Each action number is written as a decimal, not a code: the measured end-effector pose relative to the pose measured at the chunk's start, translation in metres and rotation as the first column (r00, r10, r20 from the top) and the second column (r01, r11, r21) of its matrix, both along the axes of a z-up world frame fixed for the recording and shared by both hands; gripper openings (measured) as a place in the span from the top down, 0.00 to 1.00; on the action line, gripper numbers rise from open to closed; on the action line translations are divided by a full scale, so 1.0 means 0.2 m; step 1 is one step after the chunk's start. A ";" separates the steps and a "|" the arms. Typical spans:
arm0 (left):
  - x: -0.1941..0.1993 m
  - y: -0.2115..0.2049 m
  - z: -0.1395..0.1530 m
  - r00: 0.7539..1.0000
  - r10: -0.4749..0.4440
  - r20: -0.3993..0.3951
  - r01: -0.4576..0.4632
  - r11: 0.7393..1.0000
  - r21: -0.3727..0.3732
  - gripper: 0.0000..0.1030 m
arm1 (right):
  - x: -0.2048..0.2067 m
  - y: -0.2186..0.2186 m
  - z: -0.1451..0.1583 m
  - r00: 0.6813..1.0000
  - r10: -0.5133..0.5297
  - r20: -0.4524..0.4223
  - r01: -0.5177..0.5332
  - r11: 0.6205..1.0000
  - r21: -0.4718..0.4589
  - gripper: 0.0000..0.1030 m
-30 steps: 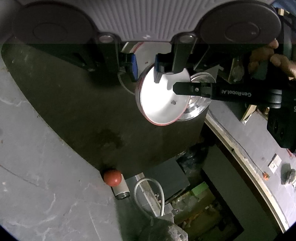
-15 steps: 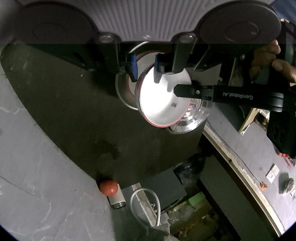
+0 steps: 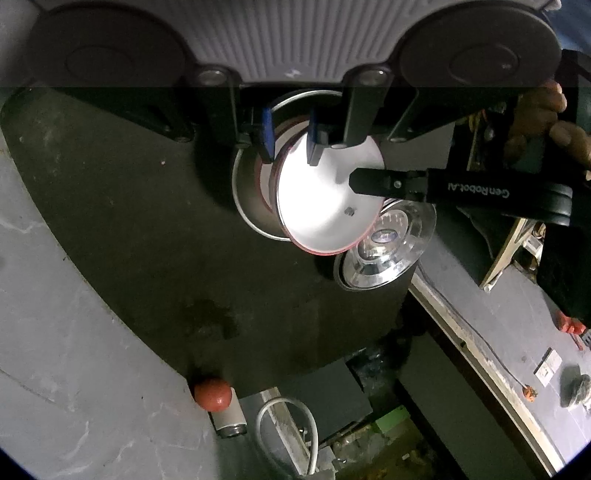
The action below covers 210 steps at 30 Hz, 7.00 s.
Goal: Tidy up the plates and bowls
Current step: 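Lower the white bowl into the stacked bowls with the left gripper, then open the left gripper and withdraw it from the bowl stack, then grasp the steel bowl rim holding the white bowls with the left gripper, then lift the nested bowls with the left gripper toward the steel plates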
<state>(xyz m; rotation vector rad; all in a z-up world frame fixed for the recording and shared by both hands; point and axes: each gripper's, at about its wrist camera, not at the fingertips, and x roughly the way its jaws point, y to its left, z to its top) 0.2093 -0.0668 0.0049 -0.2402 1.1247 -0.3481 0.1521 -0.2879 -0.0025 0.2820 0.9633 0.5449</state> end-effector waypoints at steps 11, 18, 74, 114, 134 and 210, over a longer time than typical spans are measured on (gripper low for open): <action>0.00 -0.01 -0.03 0.999 -0.004 -0.031 0.004 1.000 0.019 0.92 | 0.02 0.03 -0.01 0.999 0.030 -0.025 -0.031 0.999 -0.025 0.80; 0.00 -0.01 -0.03 0.999 -0.007 -0.039 0.008 1.000 0.022 0.91 | 0.04 0.04 -0.01 0.999 0.034 -0.033 -0.035 0.999 -0.030 0.80; 0.03 0.00 -0.01 0.996 0.037 -0.080 -0.034 0.999 0.033 0.70 | 0.04 0.04 0.01 0.999 0.034 -0.033 -0.036 0.998 -0.055 0.64; -0.09 0.15 0.01 0.982 0.190 -0.004 -0.186 0.964 0.189 0.01 | 0.03 -0.15 0.08 0.990 -0.143 0.012 0.144 0.978 -0.151 0.00; -0.07 0.10 -0.10 0.979 0.196 -0.053 -0.177 0.954 0.241 0.01 | 0.10 -0.08 -0.04 0.994 -0.107 -0.028 0.094 0.950 -0.297 0.00; 0.03 0.09 -0.09 0.996 0.067 0.055 -0.068 0.997 0.027 0.89 | 0.13 0.02 -0.10 0.997 0.038 -0.069 -0.045 0.994 -0.095 0.73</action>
